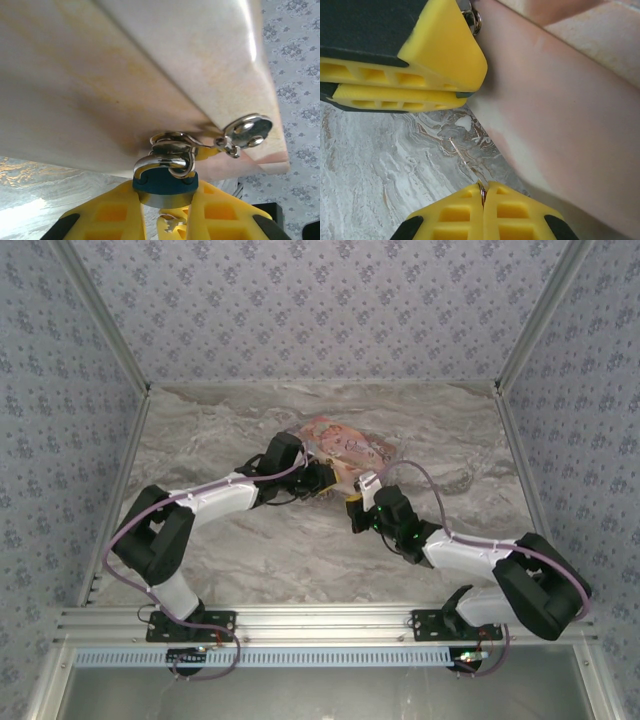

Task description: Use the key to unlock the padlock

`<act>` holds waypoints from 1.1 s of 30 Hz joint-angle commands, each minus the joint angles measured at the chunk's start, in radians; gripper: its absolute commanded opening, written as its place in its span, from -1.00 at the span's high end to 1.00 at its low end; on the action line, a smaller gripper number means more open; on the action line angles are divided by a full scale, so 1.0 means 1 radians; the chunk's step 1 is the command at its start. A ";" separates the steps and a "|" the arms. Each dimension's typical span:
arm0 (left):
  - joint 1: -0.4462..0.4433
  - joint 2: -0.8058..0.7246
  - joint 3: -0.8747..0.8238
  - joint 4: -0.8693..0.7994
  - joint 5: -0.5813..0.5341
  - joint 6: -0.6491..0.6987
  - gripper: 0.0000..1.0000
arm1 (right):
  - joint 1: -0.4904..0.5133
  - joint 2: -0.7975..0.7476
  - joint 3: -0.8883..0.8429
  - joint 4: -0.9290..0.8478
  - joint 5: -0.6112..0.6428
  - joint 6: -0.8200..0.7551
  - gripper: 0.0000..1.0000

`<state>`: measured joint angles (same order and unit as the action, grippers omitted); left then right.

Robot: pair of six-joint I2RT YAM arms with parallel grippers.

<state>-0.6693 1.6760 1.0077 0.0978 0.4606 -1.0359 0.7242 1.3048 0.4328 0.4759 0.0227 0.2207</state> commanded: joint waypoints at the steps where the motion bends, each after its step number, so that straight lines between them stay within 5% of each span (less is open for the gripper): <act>1: -0.009 -0.022 0.017 0.067 0.039 -0.020 0.75 | -0.007 0.020 0.038 0.044 -0.007 0.020 1.00; 33: -0.008 -0.025 -0.008 0.103 0.044 -0.056 0.76 | -0.045 0.049 0.051 0.103 -0.006 0.066 1.00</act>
<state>-0.6697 1.6760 1.0050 0.1329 0.4717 -1.0866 0.6880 1.3449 0.4572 0.5499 0.0185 0.2726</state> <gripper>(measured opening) 0.188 0.059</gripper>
